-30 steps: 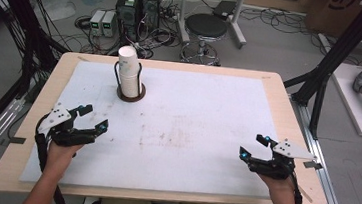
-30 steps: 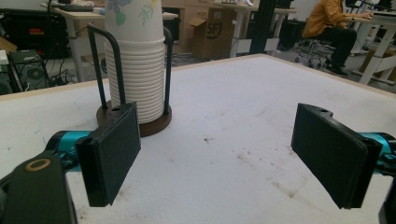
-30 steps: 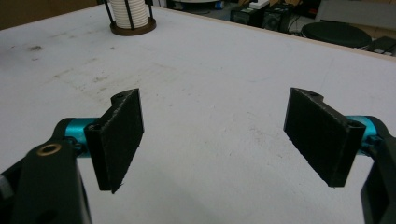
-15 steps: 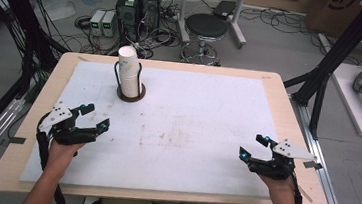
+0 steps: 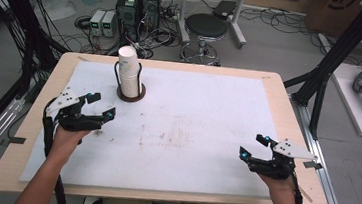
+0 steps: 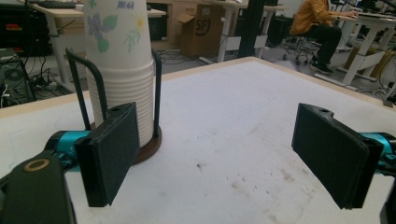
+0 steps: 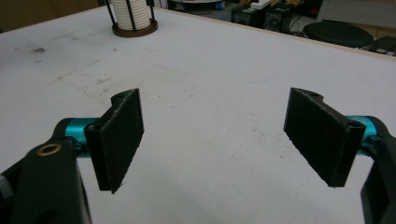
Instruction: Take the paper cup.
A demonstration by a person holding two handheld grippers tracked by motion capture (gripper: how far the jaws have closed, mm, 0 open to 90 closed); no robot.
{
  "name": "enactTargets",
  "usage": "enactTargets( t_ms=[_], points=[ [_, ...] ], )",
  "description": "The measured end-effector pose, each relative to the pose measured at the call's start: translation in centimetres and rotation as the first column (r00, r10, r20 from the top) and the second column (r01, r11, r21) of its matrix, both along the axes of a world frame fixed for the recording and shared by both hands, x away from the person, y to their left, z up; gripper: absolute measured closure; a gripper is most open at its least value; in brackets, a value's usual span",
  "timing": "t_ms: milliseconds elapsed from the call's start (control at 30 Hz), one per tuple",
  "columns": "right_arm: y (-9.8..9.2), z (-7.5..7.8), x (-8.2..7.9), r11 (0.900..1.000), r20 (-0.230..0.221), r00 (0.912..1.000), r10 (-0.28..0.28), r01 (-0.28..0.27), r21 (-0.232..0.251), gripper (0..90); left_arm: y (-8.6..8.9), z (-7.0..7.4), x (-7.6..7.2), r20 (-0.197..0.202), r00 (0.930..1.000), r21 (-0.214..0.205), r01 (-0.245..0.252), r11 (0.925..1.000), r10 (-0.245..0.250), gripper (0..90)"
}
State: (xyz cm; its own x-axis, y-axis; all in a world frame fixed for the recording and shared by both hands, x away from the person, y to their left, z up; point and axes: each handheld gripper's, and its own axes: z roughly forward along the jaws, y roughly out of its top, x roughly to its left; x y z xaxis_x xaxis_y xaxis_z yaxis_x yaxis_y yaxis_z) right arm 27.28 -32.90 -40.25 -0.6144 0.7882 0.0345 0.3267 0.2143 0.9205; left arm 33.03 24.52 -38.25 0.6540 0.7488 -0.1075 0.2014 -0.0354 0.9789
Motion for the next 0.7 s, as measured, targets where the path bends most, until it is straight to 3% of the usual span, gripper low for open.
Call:
enactTargets(
  t_ms=[333,700],
  points=[
    [0.3,-0.1,0.1,0.9999,-0.004,0.9999,0.012,-0.012,-0.004,20.4,-0.3,3.4,2.9,0.019,0.9997,0.000,0.013,0.9999,-0.013,15.3],
    [0.3,0.0,0.2,0.9999,-0.009,0.9999,0.014,-0.014,-0.006,20.4,-1.1,5.8,7.0,-0.010,0.9999,0.069,-0.012,0.9975,0.013,15.4]
  ],
)
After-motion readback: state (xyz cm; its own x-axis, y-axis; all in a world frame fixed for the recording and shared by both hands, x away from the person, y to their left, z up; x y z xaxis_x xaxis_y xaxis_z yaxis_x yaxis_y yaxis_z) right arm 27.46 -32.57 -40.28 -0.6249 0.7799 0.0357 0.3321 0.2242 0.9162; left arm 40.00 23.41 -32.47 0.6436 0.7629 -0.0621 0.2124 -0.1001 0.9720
